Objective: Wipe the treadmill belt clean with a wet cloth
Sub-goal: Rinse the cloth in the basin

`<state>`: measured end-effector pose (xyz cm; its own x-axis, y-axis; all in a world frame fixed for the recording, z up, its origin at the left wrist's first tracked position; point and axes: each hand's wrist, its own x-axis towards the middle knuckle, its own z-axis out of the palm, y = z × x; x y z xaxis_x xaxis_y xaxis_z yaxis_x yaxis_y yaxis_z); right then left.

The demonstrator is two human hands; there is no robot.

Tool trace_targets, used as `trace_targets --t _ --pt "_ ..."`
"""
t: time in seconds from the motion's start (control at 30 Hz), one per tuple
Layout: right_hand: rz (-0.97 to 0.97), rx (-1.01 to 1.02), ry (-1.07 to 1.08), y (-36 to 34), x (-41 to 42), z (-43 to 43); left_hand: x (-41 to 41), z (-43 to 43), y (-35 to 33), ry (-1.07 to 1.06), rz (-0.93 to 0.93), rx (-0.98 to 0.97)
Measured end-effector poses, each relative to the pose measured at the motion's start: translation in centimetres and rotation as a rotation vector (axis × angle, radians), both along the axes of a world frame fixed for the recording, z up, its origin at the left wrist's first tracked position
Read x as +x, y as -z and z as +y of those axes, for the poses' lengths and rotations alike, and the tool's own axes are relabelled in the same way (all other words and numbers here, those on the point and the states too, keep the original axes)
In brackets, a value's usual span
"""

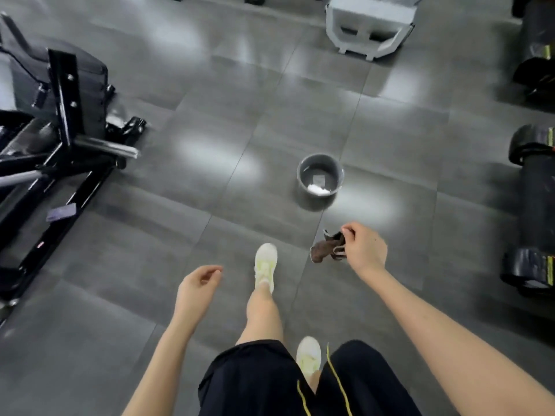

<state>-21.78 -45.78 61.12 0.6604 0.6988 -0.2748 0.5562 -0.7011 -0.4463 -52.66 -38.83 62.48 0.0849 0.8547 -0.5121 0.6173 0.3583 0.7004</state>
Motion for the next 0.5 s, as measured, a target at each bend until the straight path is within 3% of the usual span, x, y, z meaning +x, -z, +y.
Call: trace_targets --t 0.23,0.5 --pt "0.021 -0.008 0.229 6.2 10.6 16.9 10.7 22.4 6.7 0.223 0.115 -0.03" --pt "0.156 -0.021 0.294 13.8 17.2 29.4 23.2 35.8 14.2 0.497 0.316 -0.073"
